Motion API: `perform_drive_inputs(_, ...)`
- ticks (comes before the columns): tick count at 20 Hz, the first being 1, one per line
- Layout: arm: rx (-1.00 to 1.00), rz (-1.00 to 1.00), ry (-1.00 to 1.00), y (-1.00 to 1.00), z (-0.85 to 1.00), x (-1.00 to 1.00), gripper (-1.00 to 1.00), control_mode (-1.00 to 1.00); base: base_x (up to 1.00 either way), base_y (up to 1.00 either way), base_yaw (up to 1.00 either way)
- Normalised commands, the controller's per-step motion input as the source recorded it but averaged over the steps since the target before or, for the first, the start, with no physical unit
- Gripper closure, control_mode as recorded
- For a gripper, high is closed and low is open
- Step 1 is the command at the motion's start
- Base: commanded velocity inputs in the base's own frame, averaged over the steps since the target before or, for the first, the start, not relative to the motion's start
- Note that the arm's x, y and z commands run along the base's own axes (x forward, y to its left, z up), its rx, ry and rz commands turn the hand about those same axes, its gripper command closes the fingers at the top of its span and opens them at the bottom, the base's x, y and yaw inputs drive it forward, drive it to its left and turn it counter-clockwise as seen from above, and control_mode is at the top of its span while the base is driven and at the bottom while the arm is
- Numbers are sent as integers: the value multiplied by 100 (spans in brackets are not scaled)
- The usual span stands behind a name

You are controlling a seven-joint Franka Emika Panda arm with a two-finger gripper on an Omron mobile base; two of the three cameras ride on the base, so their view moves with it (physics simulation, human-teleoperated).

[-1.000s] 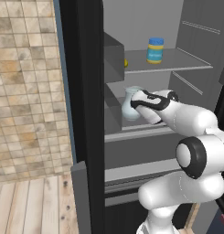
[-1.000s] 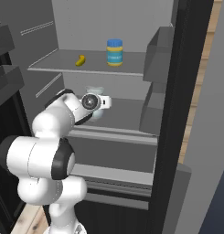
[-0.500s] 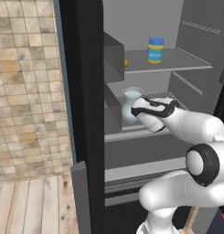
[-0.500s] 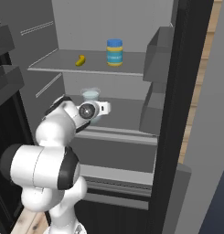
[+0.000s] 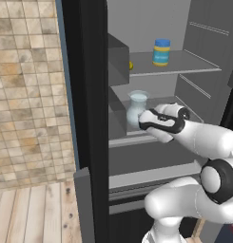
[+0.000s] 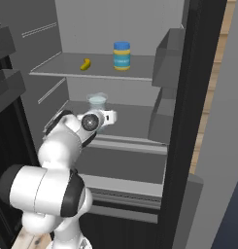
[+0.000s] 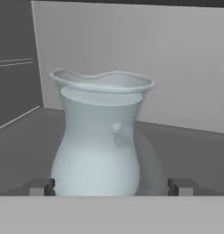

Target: Move the banana and mayonnaise from the second highest shelf to the top shelf to make space. Then, place the pitcher from the counter on the cleared second highest shelf.

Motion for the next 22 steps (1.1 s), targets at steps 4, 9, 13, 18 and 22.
perform_drive_inputs(4,0,0,17,0,90,-39,-100,-100,0,0,0)
perform_drive_inputs(9,-2,0,25,0,100,-35,-100,-100,0,0,0)
perform_drive_inputs(13,-7,0,35,0,99,-45,-100,-100,0,0,0)
perform_drive_inputs(18,-13,0,27,0,32,-98,-100,-100,0,0,0)
perform_drive_inputs(22,-16,0,3,0,-1,-100,-100,-100,0,0,0)
